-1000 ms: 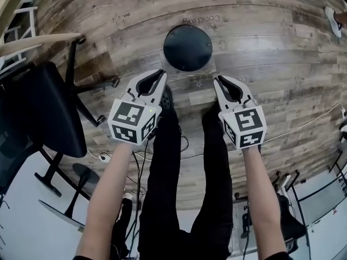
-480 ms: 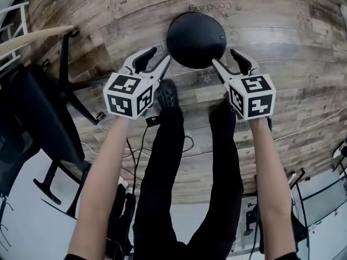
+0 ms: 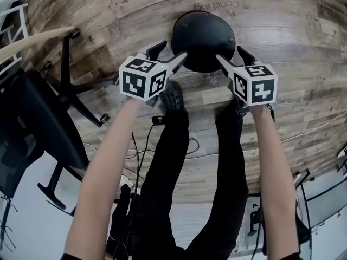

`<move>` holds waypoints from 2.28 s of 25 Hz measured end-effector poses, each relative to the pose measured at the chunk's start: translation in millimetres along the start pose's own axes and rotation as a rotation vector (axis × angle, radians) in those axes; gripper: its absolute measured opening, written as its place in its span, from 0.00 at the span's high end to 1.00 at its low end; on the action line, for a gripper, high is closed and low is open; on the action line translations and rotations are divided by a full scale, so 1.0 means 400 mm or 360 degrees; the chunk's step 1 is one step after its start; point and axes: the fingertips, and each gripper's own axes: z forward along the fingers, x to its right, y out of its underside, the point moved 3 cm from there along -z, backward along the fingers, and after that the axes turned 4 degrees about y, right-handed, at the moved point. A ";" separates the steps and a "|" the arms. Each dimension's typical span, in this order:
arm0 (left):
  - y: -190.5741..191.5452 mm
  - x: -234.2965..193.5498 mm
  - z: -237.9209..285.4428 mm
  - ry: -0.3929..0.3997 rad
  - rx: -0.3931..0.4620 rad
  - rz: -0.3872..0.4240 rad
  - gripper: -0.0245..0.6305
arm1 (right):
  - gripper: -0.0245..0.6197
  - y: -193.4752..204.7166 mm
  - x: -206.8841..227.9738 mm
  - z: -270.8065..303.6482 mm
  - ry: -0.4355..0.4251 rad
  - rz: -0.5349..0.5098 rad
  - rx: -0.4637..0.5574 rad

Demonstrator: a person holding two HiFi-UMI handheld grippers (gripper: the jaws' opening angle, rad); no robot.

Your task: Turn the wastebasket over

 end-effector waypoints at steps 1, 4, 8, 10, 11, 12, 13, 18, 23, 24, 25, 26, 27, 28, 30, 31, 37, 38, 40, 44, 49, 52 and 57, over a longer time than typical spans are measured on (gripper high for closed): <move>0.000 -0.003 0.009 0.0005 -0.0005 -0.0010 0.51 | 0.48 0.003 0.002 0.005 0.0003 0.0002 -0.0004; -0.005 -0.012 0.025 0.0000 0.0000 -0.0034 0.51 | 0.48 0.004 0.002 0.017 -0.0005 -0.0010 -0.0001; 0.000 -0.011 0.041 -0.0024 -0.0043 -0.0022 0.52 | 0.49 0.002 -0.004 0.020 -0.0030 -0.0035 -0.0008; 0.002 -0.007 0.044 -0.0033 -0.0059 -0.0010 0.52 | 0.50 0.004 -0.003 0.020 -0.0040 -0.0035 -0.0015; 0.002 -0.006 0.043 -0.0040 -0.0062 -0.0002 0.53 | 0.50 0.004 -0.002 0.020 -0.0043 -0.0037 -0.0017; 0.001 -0.006 0.042 -0.0046 -0.0065 0.0009 0.53 | 0.50 0.003 -0.002 0.019 -0.0041 -0.0039 -0.0017; 0.000 -0.005 0.041 -0.0053 -0.0067 0.0026 0.53 | 0.50 0.003 -0.002 0.018 -0.0036 -0.0040 -0.0016; 0.001 -0.002 0.032 -0.0104 -0.0082 0.0112 0.55 | 0.52 0.002 -0.008 0.016 -0.0019 -0.0065 -0.0031; -0.016 0.023 0.031 -0.0099 -0.0071 0.0247 0.59 | 0.55 0.008 0.013 -0.007 0.0011 -0.0033 0.0026; -0.023 0.028 0.031 -0.0097 -0.0070 0.0281 0.60 | 0.55 0.008 0.019 -0.014 0.0023 -0.0022 0.0049; -0.030 0.032 0.031 -0.0096 -0.0070 0.0314 0.60 | 0.56 0.008 0.024 -0.020 0.0033 -0.0013 0.0071; -0.037 0.036 0.032 -0.0096 -0.0068 0.0345 0.61 | 0.58 0.008 0.030 -0.026 0.0043 -0.0006 0.0090; -0.045 0.039 0.033 -0.0097 -0.0065 0.0374 0.62 | 0.59 0.006 0.035 -0.031 0.0053 -0.0004 0.0104; -0.053 0.042 0.033 -0.0099 -0.0061 0.0400 0.63 | 0.59 0.004 0.041 -0.036 0.0063 -0.0007 0.0114; -0.064 0.047 0.034 -0.0107 -0.0054 0.0436 0.65 | 0.60 0.000 0.051 -0.041 0.0078 -0.0021 0.0122; -0.067 0.048 0.034 -0.0111 -0.0052 0.0445 0.65 | 0.61 -0.002 0.055 -0.043 0.0082 -0.0030 0.0122; -0.046 0.060 0.026 -0.0113 -0.0048 0.0426 0.68 | 0.62 0.017 0.054 -0.051 0.0079 -0.0069 0.0098; -0.039 0.062 0.023 -0.0112 -0.0047 0.0417 0.69 | 0.62 0.023 0.051 -0.053 0.0077 -0.0070 0.0094; -0.022 0.067 0.016 -0.0108 -0.0050 0.0401 0.70 | 0.63 0.039 0.045 -0.058 0.0072 -0.0072 0.0085; 0.013 0.078 0.005 -0.0095 -0.0063 0.0397 0.72 | 0.65 0.080 0.032 -0.068 0.0065 -0.0064 0.0064; 0.064 0.096 -0.004 -0.0088 -0.0080 0.0401 0.73 | 0.67 0.140 0.017 -0.076 0.0054 -0.0046 0.0020; 0.094 0.109 -0.007 -0.0081 -0.0086 0.0403 0.74 | 0.67 0.173 0.014 -0.077 0.0046 -0.0037 -0.0008; 0.149 0.133 -0.012 -0.0067 -0.0099 0.0388 0.76 | 0.68 0.221 0.011 -0.081 0.0023 -0.0052 -0.0046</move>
